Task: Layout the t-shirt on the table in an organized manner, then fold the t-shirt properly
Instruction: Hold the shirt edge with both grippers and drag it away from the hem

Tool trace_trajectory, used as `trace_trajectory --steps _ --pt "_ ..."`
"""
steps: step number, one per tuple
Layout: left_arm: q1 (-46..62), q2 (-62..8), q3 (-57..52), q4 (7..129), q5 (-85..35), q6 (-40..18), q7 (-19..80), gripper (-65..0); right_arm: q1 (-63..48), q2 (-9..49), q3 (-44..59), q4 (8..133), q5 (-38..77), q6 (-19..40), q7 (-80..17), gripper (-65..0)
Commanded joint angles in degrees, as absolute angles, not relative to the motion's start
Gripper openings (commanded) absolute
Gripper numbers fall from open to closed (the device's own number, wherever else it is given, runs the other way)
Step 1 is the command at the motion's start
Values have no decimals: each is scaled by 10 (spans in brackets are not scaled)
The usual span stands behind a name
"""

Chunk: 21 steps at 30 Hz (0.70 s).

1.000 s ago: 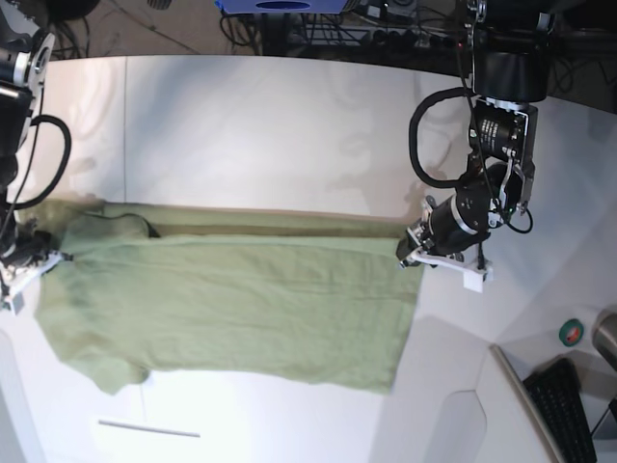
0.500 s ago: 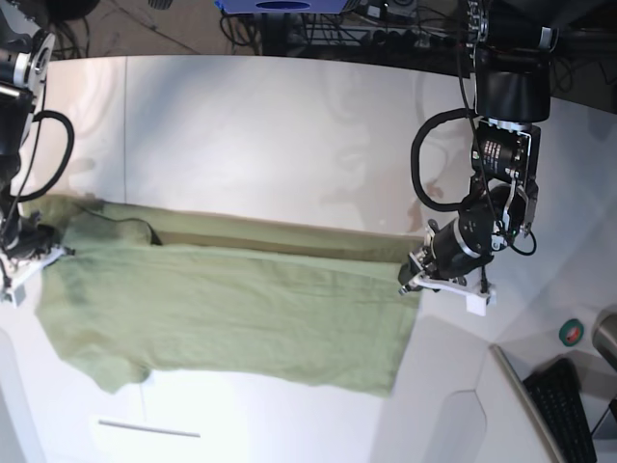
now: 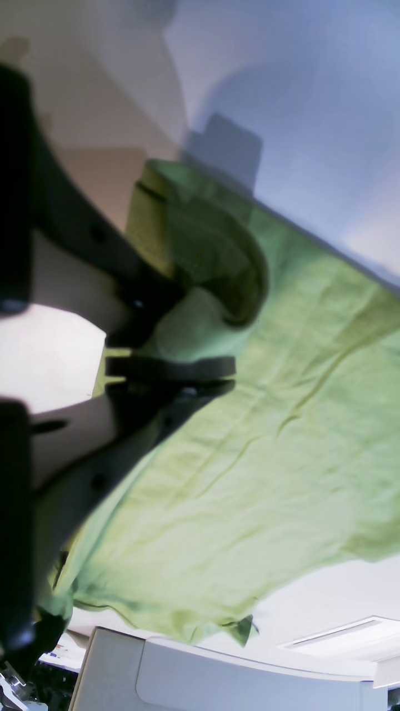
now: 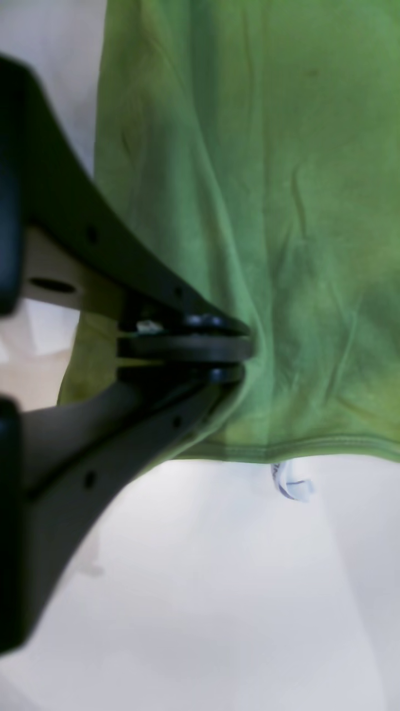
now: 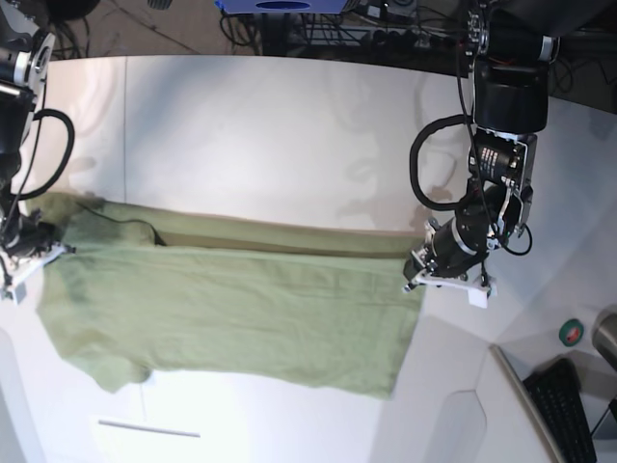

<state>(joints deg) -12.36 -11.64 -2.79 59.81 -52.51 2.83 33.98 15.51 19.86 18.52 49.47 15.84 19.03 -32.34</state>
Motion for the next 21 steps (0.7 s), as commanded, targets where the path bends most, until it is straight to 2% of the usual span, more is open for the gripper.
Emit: trace_trajectory --steps 1,18,21 --pt "-138 -122 -29 606 -529 22 328 -650 168 211 189 503 160 189 -313 -650" --pt "-182 -114 -29 547 -528 22 327 -650 156 209 189 506 160 189 -315 -650" --pt "-183 -102 -29 545 -493 22 327 -650 156 209 189 506 160 189 -315 -650"
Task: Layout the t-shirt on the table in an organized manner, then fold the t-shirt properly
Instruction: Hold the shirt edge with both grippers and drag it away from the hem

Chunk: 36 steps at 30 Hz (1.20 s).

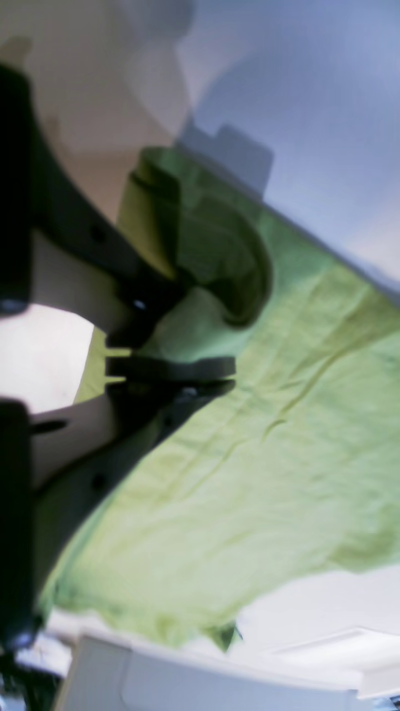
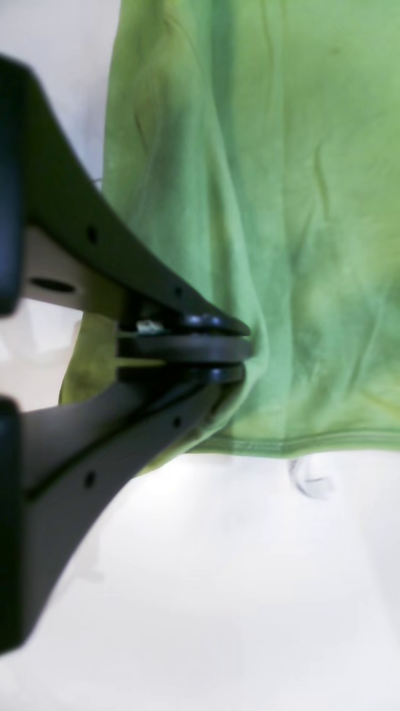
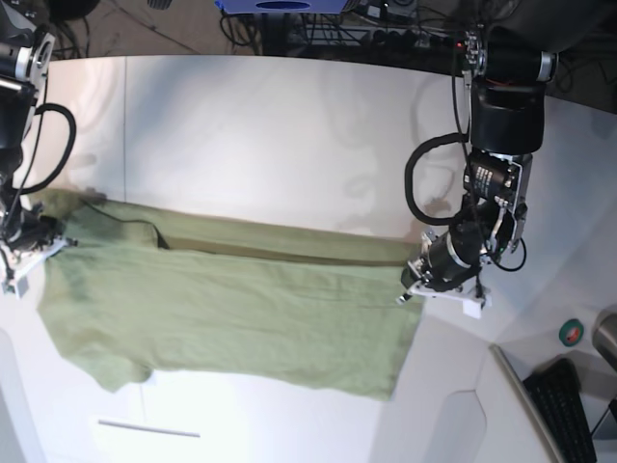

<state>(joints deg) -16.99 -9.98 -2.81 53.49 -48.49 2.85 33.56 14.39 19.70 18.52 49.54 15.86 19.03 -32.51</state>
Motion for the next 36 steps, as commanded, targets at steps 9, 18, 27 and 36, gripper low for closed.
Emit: trace_trajectory --steps 9,18,27,36 --pt "-183 -78 -37 541 -437 22 327 -650 157 209 187 506 160 189 -315 -650" --pt "-190 -80 -37 543 -437 22 327 -367 160 209 189 506 162 189 -313 -393" --pt "-185 -82 -38 559 -440 22 259 -94 155 198 306 560 164 194 -313 -246" --pt "-82 -80 -58 712 -440 22 254 -169 72 165 339 689 164 195 -316 -450"
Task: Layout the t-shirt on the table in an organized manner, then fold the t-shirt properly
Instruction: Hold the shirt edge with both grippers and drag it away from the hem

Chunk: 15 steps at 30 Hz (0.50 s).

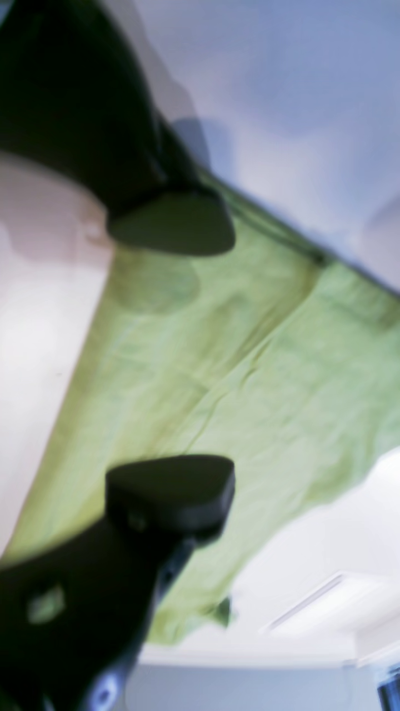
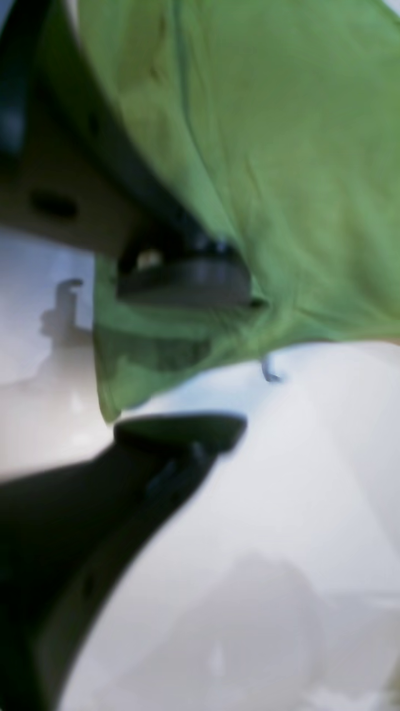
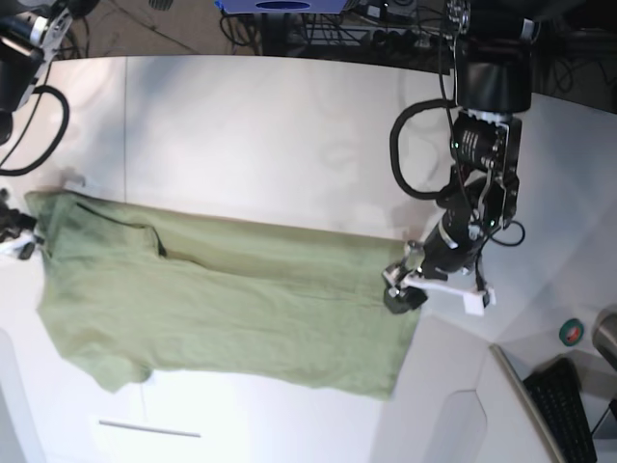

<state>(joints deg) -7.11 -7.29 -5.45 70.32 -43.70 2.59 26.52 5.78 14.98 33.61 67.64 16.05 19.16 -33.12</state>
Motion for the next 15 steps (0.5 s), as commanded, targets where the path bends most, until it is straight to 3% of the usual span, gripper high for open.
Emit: trace_trajectory --steps 1,2,4,5,15 --pt "-70 -78 -80 724 -440 22 254 -244 65 163 339 693 164 195 -316 -552" --pt "-58 -77 -98 730 -440 22 254 -339 62 159 339 694 164 195 -315 -650" --pt "-42 -73 -131 736 -440 22 257 -578 60 152 344 692 164 195 -316 -650" --pt "-35 -73 -146 736 -440 22 258 -650 59 152 352 691 164 195 -317 -650" --pt "20 -75 -150 733 -436 22 256 -650 54 135 371 689 163 195 -331 -650"
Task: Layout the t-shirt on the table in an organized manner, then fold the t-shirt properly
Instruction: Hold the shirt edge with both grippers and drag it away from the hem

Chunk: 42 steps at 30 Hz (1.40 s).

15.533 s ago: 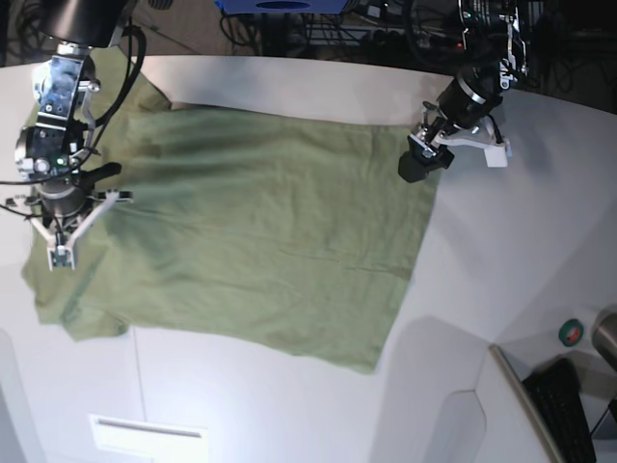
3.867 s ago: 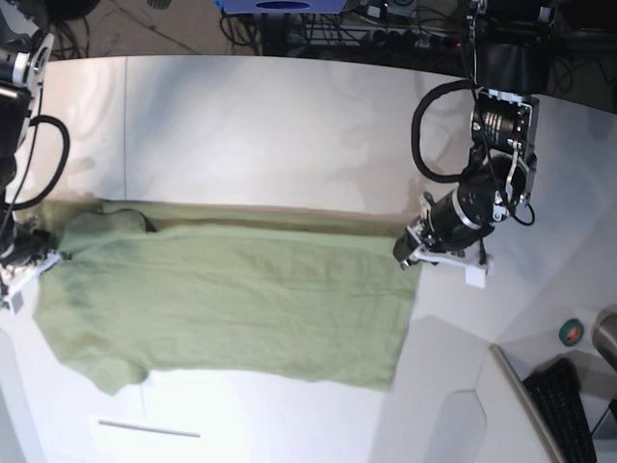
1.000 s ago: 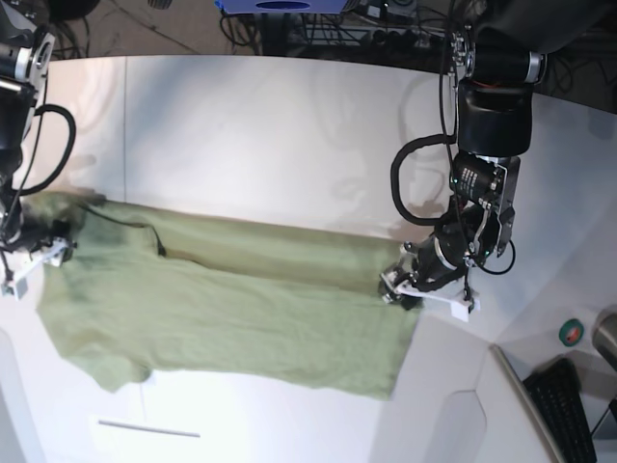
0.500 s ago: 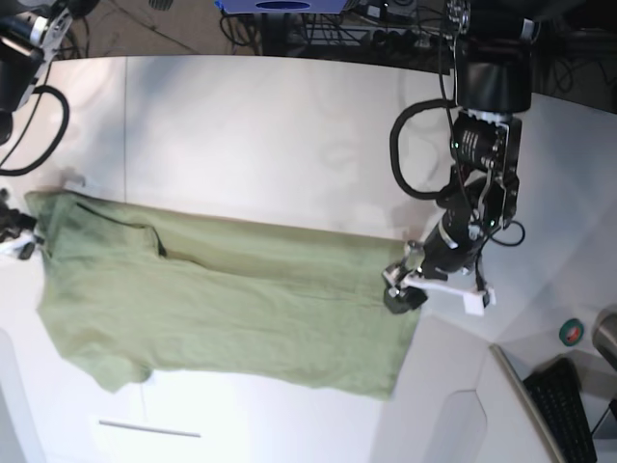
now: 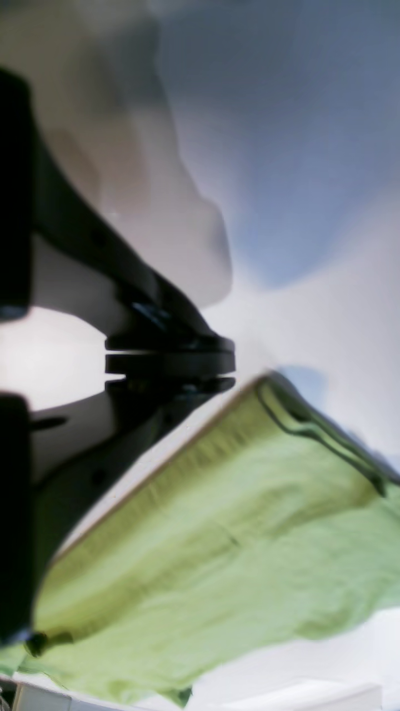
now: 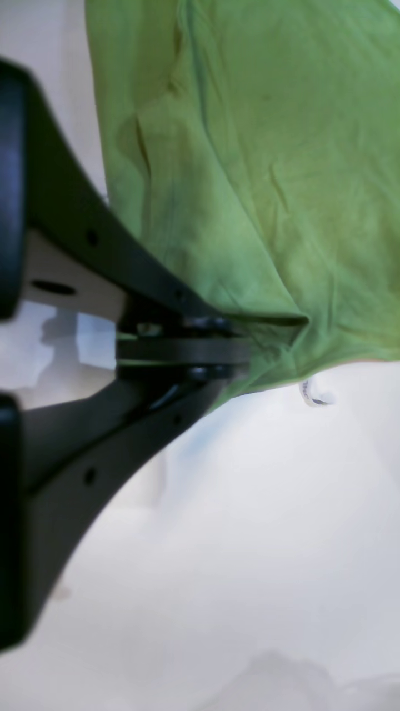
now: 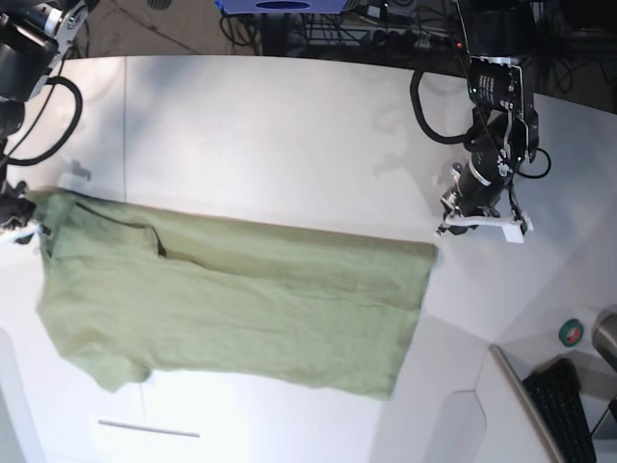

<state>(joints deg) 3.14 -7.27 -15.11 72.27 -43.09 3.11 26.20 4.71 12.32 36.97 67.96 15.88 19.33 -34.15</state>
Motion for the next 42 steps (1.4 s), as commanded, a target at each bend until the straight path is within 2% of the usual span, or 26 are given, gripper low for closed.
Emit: trace_trajectory --steps 1,7,13,19,26,29,34,42 --pt "16 -79 -128 732 -436 22 255 -650 54 135 371 684 161 195 -334 -650" --pt "-52 -88 -30 696 -435 22 255 -650 83 161 326 581 162 195 -331 -650" --pt "-150 -88 37 584 -435 22 255 -650 83 161 311 579 162 195 -329 -650" --pt "-192 -87 55 514 -435 22 234 -650 92 163 310 576 161 195 -328 -650" --pt "-186 -91 56 465 -435 22 217 -650 105 164 309 559 160 194 -328 -650" --pt "-164 -92 56 472 -435 22 217 -650 116 166 309 510 160 194 -327 -650" --pt "-126 -109 56 514 -435 22 217 -650 101 175 309 504 160 194 -331 -650" --pt "-78 -123 50 609 -436 23 218 -650 35 173 310 595 160 194 -333 -650"
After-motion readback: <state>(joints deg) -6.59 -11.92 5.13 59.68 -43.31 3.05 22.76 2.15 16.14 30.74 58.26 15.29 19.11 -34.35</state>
